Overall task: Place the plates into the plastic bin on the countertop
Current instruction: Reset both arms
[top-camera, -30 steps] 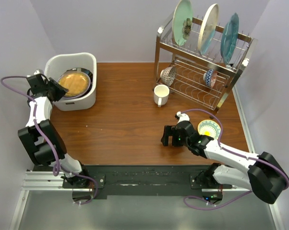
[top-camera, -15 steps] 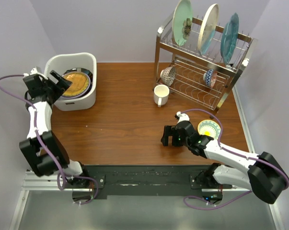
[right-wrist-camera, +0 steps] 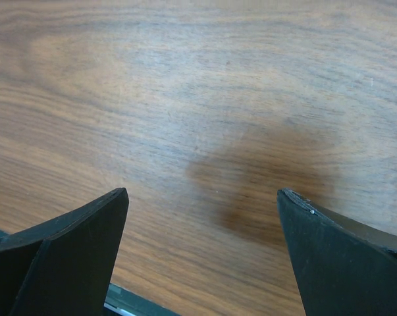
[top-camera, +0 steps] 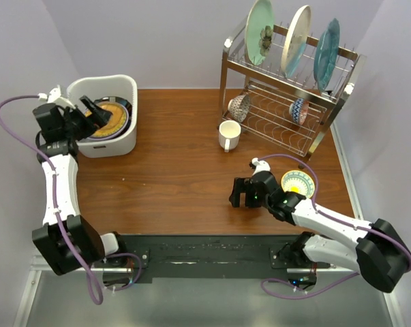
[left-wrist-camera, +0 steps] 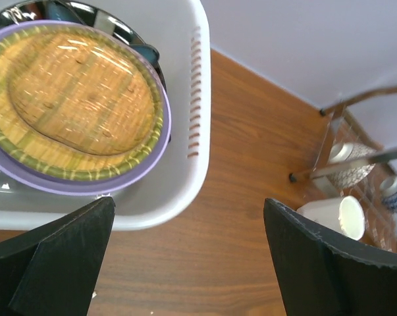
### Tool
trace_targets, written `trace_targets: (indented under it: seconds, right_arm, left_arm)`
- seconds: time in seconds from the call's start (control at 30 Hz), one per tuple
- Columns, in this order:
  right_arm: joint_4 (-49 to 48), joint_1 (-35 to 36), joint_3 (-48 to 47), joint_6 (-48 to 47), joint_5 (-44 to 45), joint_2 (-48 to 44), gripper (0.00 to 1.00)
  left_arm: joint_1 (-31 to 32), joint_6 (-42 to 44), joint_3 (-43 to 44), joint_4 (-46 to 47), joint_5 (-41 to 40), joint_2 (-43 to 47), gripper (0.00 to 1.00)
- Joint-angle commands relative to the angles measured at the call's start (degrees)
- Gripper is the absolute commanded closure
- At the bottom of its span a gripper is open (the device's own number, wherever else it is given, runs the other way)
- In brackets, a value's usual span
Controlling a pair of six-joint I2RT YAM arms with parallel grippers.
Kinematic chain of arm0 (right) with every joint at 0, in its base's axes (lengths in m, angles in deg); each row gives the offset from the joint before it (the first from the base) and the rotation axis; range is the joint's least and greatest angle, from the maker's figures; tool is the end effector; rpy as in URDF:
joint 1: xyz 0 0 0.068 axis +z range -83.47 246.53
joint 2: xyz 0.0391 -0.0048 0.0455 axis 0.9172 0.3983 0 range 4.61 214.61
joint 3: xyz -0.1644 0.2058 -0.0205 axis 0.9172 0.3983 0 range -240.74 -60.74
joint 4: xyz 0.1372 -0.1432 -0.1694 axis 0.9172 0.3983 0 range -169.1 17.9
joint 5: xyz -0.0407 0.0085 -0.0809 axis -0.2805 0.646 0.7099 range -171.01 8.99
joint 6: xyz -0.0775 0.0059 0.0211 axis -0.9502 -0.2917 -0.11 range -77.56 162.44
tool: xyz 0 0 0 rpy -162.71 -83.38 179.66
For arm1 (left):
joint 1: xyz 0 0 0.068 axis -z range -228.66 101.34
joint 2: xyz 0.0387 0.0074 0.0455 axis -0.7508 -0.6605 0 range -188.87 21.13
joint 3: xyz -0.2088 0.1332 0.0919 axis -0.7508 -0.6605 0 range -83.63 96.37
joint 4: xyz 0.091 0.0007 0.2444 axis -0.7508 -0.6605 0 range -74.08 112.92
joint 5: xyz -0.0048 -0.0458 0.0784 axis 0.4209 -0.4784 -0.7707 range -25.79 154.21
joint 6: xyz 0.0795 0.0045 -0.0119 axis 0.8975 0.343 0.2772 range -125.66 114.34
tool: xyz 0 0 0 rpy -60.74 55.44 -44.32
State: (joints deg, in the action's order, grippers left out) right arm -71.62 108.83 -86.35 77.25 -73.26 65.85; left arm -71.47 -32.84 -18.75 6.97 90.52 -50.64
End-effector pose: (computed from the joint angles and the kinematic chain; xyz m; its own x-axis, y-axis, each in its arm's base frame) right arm 0.1802 0.1514 0.1459 -0.7541 0.0786 -0.6521 -0.1993 0.9186 0.3411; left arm 0.3029 0.0940 0.3331 -0.3315 -0.5836 -0.7413 -0.1375 0.8072 -0.5740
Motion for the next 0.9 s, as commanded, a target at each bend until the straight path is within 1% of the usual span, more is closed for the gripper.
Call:
trace_targets:
  seconds: [0.0, 0.03, 0.1, 0.23, 0.33, 0.4, 0.43, 0.5, 0.53, 0.63, 0.7, 0.8, 0.87]
  right_arm:
    - [2.53, -0.29, -3.31, -0.88, 0.42, -2.34, 0.01]
    - [3.40, -0.21, -3.48, -0.88, 0.60, -2.78, 0.01]
    - [4.29, -0.20, -4.01, -0.88, 0.95, -4.27, 0.01]
    - [7.44, -0.20, -5.07, -0.97, 1.92, -6.99, 0.01]
    - [9.12, -0.29, -6.03, -1.06, 2.62, -8.93, 0.01]
    - [9.82, -0.21, -6.74, -1.14, 2.80, -9.55, 0.01]
    - [10.35, -0.29, -7.09, -1.23, 2.80, -9.81, 0.01]
    - [10.88, -0.21, -7.97, -1.15, 3.06, -9.99, 0.01]
    - [11.49, -0.20, -8.32, -1.15, 3.06, -10.08, 0.01]
    - [12.90, -0.29, -9.55, -1.76, 4.63, -10.43, 0.01]
    - [14.30, -0.21, -10.78, -2.02, 5.52, -10.78, 0.01]
    - [15.98, -0.21, -12.18, -3.51, 9.55, -11.22, 0.01]
    - [16.86, -0.21, -13.06, -3.43, 13.06, -11.40, 0.01]
  left_arm:
    - [7.24, 7.74, -0.37, -3.48, -5.11, 3.03, 0.00]
    - [9.43, 8.19, -0.98, -3.31, -6.52, 3.47, 0.00]
    - [11.37, 9.15, -3.00, -3.13, -7.67, 4.61, 0.00]
    - [17.26, 10.74, -6.25, -3.04, -13.54, 6.46, 0.00]
    - [23.75, 11.80, -8.28, -3.56, -16.01, 7.25, 0.00]
    - [26.66, 12.15, -9.33, -4.00, -17.77, 7.52, 0.00]
    - [29.89, 12.41, -10.03, -4.18, -19.61, 7.35, 0.00]
    - [33.51, 12.68, -10.39, -4.71, -22.51, 6.65, 0.00]
    - [37.10, 12.85, -10.65, -5.23, -25.66, 6.29, 0.00]
    - [42.21, 12.50, -11.18, -6.73, -28.94, 4.10, 0.00]
    - [43.98, 11.19, -12.32, -7.17, -29.12, 3.04, 0.00]
    - [46.27, 9.52, -15.75, -4.45, -27.62, 3.12, 0.00]
    - [46.54, 7.50, -16.54, -4.18, -30.51, 3.56, 0.00]
